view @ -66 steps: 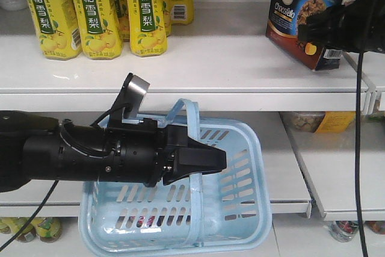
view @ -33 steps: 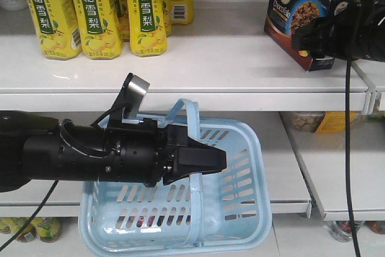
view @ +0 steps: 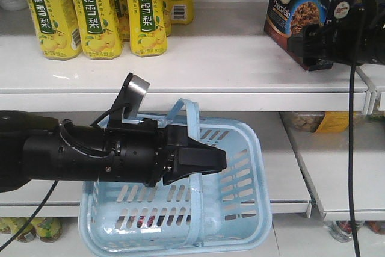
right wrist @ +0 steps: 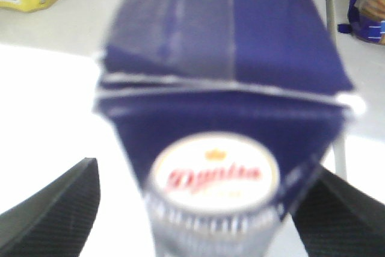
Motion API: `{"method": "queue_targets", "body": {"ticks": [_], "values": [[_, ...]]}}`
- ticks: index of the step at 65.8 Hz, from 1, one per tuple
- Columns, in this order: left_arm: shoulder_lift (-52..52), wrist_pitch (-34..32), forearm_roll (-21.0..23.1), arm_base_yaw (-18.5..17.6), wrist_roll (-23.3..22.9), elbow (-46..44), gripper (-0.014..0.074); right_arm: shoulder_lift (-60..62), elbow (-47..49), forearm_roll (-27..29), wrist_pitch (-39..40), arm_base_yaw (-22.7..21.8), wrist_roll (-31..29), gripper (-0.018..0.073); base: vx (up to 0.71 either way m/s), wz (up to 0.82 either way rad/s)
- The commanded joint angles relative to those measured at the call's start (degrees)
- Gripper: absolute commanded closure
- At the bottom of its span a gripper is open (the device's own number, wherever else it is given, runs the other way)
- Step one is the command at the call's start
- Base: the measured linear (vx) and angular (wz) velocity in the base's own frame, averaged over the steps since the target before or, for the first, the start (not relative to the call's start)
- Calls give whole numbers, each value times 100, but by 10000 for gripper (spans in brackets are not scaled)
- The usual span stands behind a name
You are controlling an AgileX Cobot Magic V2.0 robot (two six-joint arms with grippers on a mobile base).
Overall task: Left arm holds basket, right arm returns cookies
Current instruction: 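Set the cookie box upright on the upper shelf and open the right gripper, then withdraw the open right gripper from the shelf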
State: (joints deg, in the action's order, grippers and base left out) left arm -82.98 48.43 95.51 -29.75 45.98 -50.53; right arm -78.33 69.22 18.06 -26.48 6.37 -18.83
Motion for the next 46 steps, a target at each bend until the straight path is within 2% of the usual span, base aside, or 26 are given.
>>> {"method": "queue_targets", "body": {"ticks": [1, 19, 26, 37, 46], "values": [[235, 161, 606, 2, 110, -228, 599, 329, 168, -158, 135, -44, -43, -23, 0, 0], [235, 161, 606, 2, 110, -228, 599, 870, 168, -355, -566, -51, -39, -23, 0, 0], [235, 161, 606, 2, 110, -228, 599, 1154, 168, -662, -818, -61, -23, -23, 0, 0], [235, 161, 606, 2, 110, -228, 599, 1624, 168, -1522, -1098, -61, 294, -23, 0, 0], [235, 161, 606, 2, 110, -228, 599, 1941, 168, -2330, -1248, -61, 1021, -23, 0, 0]]}}
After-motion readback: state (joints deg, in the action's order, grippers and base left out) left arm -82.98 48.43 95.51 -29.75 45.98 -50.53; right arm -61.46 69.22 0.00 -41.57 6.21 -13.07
